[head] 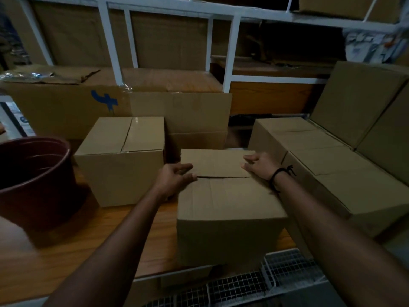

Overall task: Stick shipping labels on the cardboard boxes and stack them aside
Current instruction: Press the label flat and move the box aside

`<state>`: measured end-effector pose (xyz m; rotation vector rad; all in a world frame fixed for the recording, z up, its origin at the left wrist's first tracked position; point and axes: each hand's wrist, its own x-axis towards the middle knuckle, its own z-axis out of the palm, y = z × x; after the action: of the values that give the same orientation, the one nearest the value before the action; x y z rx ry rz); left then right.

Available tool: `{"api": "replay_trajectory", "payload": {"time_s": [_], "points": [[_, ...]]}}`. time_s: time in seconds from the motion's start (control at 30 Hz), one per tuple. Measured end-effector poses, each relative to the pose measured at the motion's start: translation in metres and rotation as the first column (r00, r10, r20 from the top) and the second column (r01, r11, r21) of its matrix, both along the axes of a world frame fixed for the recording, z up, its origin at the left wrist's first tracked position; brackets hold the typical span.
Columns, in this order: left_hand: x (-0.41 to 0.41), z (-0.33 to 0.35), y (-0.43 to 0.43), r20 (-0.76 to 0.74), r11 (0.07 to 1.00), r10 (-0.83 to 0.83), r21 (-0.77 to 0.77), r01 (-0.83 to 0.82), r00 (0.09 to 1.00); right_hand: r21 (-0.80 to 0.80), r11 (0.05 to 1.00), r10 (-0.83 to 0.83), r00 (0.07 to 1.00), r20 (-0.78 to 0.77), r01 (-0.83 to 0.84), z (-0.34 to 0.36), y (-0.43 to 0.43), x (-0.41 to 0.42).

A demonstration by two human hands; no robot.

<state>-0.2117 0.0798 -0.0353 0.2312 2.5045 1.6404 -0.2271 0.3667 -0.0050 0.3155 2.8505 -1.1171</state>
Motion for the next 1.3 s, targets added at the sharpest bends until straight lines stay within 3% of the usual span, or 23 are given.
{"api": "replay_trajectory", "payload": {"time_s": [0.13, 0.2, 0.3, 0.43, 0.57, 0.7, 0.93, 1.17, 1.3], "points": [[0.006, -0.002, -0.006, -0.009, 1.000, -0.030, -0.001, 0.030, 1.000, -0.122, 0.992, 0.024, 1.000, -0.012, -0.026, 0.002, 0.006, 0.020], [0.013, -0.009, -0.010, -0.015, 0.998, -0.029, -0.048, 0.028, 0.999, -0.098, 0.993, 0.058, 0.998, -0.004, -0.058, 0.001, 0.011, 0.041], [0.027, -0.020, -0.010, 0.029, 0.993, -0.118, 0.019, 0.117, 0.993, -0.110, 0.990, 0.097, 0.993, 0.063, -0.090, -0.011, 0.009, 0.075], [0.026, -0.014, -0.001, -0.005, 0.991, -0.132, 0.026, 0.132, 0.991, -0.099, 0.995, 0.013, 1.000, 0.006, -0.012, -0.011, -0.001, 0.083], [0.012, 0.029, 0.005, -0.051, 0.982, -0.133, 0.126, 0.138, 0.990, -0.093, 0.996, -0.012, 0.998, -0.059, 0.006, 0.033, 0.004, 0.078], [-0.007, 0.095, 0.023, -0.211, 0.988, -0.085, 0.111, 0.110, 0.974, 0.013, 0.999, -0.032, 0.993, -0.113, 0.033, 0.107, 0.026, 0.065], [-0.045, 0.188, 0.084, -0.264, 0.954, -0.022, 0.282, 0.099, 0.964, 0.181, 0.983, 0.029, 0.980, -0.196, 0.008, 0.222, 0.083, 0.024], [-0.098, 0.226, 0.178, -0.329, 0.961, -0.009, 0.260, 0.100, 0.944, 0.309, 0.950, 0.023, 0.979, -0.204, 0.042, 0.262, 0.178, -0.037], [-0.135, 0.229, 0.227, -0.348, 0.960, 0.006, 0.263, 0.092, 0.937, 0.257, 0.966, 0.024, 0.988, -0.154, 0.016, 0.263, 0.228, -0.080]]}}
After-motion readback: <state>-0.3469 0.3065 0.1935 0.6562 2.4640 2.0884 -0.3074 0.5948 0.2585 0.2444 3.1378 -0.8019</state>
